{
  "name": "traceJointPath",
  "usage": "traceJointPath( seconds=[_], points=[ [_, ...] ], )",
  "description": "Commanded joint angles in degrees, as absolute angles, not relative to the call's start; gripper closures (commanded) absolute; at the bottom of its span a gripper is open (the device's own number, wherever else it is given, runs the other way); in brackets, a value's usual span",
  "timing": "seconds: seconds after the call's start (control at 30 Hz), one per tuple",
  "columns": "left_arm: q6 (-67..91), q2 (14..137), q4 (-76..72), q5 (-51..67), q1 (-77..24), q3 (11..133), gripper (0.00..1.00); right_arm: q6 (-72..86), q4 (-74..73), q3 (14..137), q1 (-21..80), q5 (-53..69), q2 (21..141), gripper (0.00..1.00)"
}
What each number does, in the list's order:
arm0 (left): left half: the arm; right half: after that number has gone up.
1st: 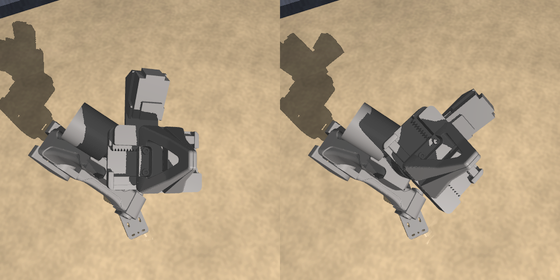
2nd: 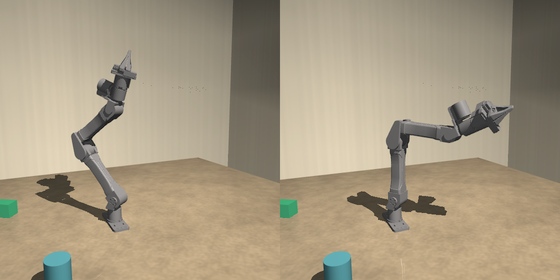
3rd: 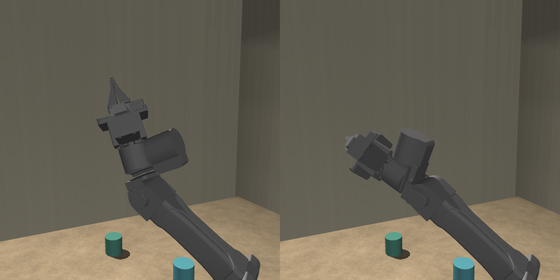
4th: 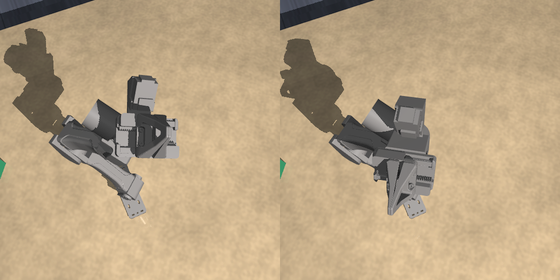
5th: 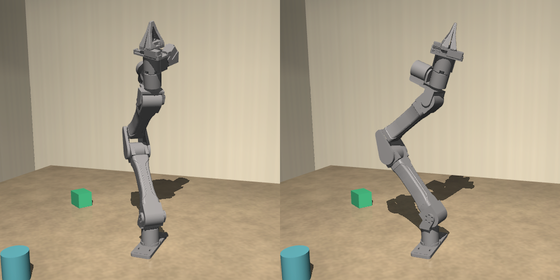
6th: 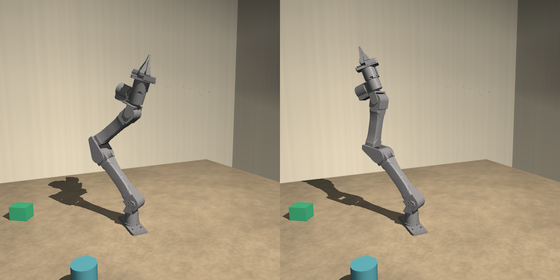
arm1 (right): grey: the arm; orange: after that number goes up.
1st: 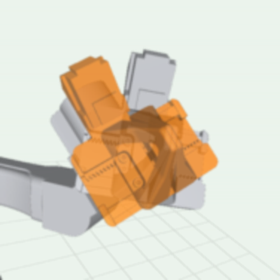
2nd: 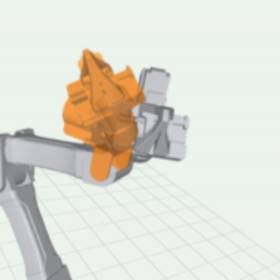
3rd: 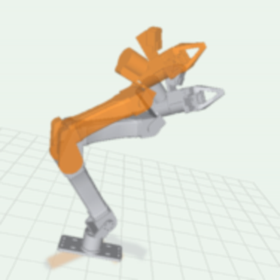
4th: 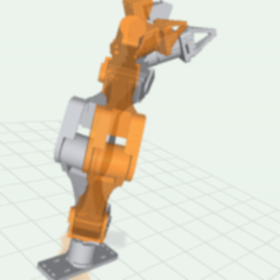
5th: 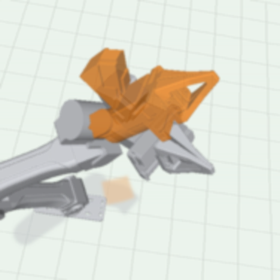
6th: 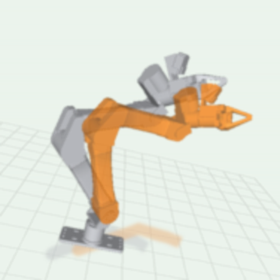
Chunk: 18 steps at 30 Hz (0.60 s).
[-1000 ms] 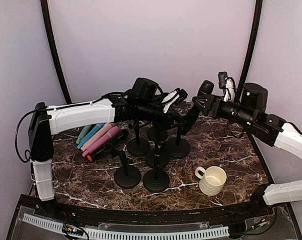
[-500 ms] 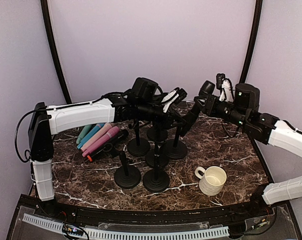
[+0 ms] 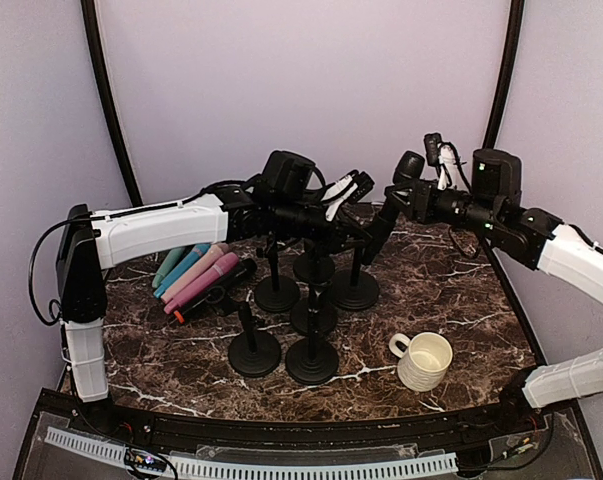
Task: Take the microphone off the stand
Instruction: Remove the microphone from the microphone stand.
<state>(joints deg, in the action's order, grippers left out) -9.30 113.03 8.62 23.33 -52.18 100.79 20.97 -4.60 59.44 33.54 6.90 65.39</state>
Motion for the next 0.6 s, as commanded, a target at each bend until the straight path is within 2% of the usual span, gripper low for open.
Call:
traceJointPath(
  seconds=[0.0,0.23,0.57],
  points=[
    [-12.58,112.40,11.37,25.88,-52.32,101.70,1.00,15.01,-0.48,64.10,30.31,20.87,64.19,1.00],
    [-13.71,112.94,13.15,26.86,-52.30,101.69,1.00,9.63,-6.48,69.44,27.30,29.62,64.78,1.00],
    [-12.73,112.90,9.98,25.04,-52.60,99.76,1.00,21.93,-2.58,68.46,27.07,13.59,61.75,1.00]
  ],
)
